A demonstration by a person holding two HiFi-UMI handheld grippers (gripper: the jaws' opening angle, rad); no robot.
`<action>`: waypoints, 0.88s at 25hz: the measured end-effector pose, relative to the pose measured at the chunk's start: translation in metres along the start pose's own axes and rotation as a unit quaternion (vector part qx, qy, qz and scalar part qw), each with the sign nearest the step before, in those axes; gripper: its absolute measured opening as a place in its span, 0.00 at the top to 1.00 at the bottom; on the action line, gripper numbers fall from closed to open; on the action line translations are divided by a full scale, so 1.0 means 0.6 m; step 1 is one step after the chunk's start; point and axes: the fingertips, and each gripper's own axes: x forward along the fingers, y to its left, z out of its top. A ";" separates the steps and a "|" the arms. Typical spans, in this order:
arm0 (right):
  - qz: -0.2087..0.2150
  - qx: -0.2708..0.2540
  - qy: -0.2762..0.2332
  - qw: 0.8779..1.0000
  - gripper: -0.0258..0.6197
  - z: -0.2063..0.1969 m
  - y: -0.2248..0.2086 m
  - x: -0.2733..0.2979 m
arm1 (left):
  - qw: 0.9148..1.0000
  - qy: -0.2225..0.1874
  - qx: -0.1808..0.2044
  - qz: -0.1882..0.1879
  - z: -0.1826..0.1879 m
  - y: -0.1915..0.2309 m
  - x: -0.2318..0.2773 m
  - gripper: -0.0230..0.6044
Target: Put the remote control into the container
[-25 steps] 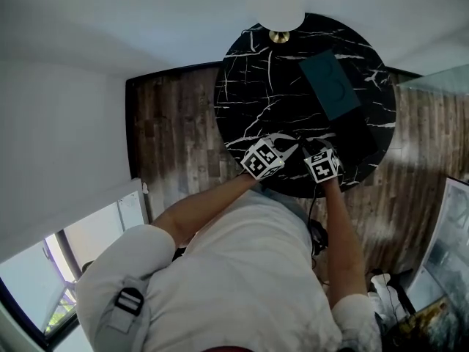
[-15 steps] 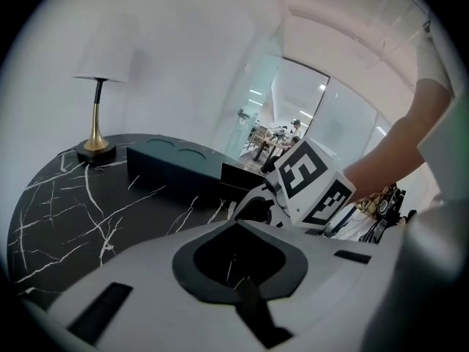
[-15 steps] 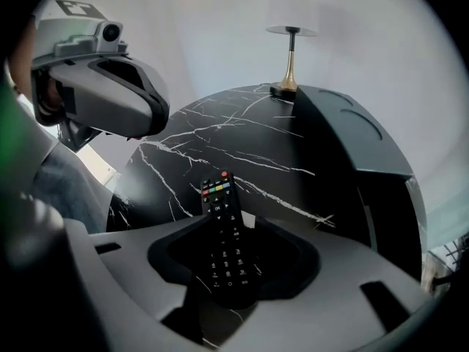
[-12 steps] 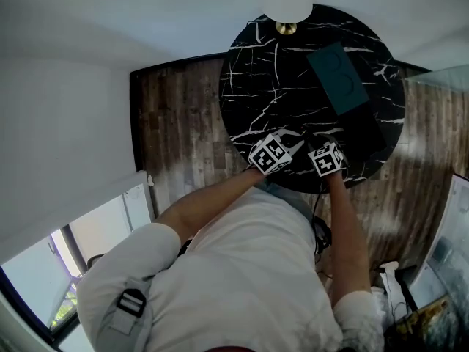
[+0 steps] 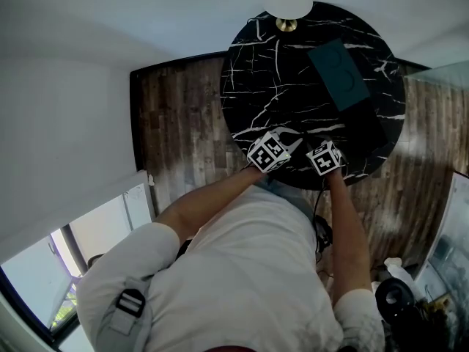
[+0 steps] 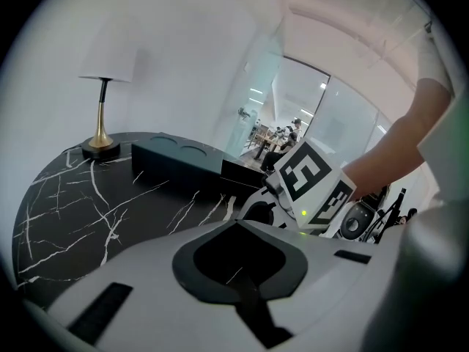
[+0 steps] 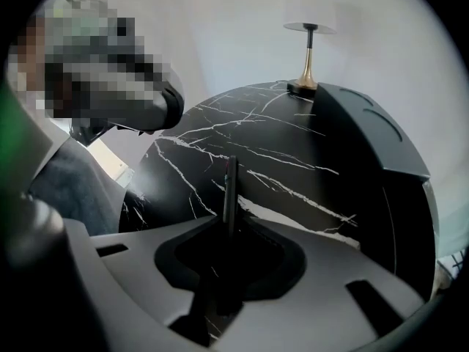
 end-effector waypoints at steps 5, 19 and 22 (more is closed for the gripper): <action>-0.017 0.026 -0.027 0.999 0.83 0.008 -0.010 -0.038 | 1.000 -0.010 0.001 -0.004 0.011 -0.009 -0.007 0.95; -0.150 0.020 -0.150 0.977 0.83 0.100 -0.001 -0.323 | 0.987 -0.156 0.020 -0.018 0.193 -0.098 -0.137 0.95; -0.167 0.012 -0.158 0.973 0.83 0.107 0.003 -0.355 | 0.984 -0.170 0.038 -0.023 0.214 -0.111 -0.138 0.95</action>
